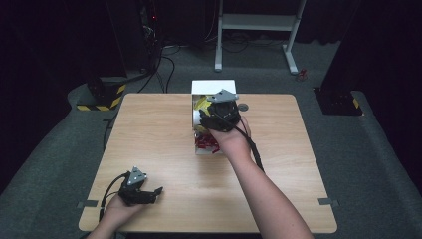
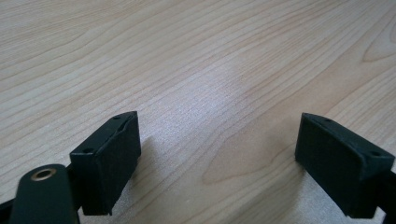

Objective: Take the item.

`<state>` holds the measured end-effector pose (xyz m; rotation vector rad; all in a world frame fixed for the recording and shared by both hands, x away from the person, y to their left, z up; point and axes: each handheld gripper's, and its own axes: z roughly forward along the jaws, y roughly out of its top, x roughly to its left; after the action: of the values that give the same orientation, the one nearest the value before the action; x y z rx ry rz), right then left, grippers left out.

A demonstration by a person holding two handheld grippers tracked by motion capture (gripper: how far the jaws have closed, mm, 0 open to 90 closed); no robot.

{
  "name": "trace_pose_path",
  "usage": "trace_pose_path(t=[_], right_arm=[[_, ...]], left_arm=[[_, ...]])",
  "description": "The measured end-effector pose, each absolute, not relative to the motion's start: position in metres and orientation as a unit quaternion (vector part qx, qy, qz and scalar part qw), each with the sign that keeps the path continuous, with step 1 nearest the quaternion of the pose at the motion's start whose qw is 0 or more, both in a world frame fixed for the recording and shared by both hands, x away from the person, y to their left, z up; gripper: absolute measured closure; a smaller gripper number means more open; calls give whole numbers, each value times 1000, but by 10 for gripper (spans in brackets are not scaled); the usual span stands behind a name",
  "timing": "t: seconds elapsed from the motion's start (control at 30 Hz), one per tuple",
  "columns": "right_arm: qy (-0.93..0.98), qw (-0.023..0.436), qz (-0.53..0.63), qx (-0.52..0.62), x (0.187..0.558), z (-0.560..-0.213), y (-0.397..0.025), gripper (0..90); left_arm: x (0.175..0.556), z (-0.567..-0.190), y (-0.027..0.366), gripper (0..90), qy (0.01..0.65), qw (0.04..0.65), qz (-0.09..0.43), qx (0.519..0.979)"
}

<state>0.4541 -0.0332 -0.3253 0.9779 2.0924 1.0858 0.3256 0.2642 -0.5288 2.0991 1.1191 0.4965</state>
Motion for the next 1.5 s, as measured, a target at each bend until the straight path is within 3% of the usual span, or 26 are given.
trace_pose_path(t=[0.27,1.5], right_arm=[[785,281,410,369,455,-326,-37,398],[768,304,454,334,426,-301,-38,405]], left_arm=[[326,-529,264,146,431,349,192,810],[326,-529,264,146,431,349,193,810]])
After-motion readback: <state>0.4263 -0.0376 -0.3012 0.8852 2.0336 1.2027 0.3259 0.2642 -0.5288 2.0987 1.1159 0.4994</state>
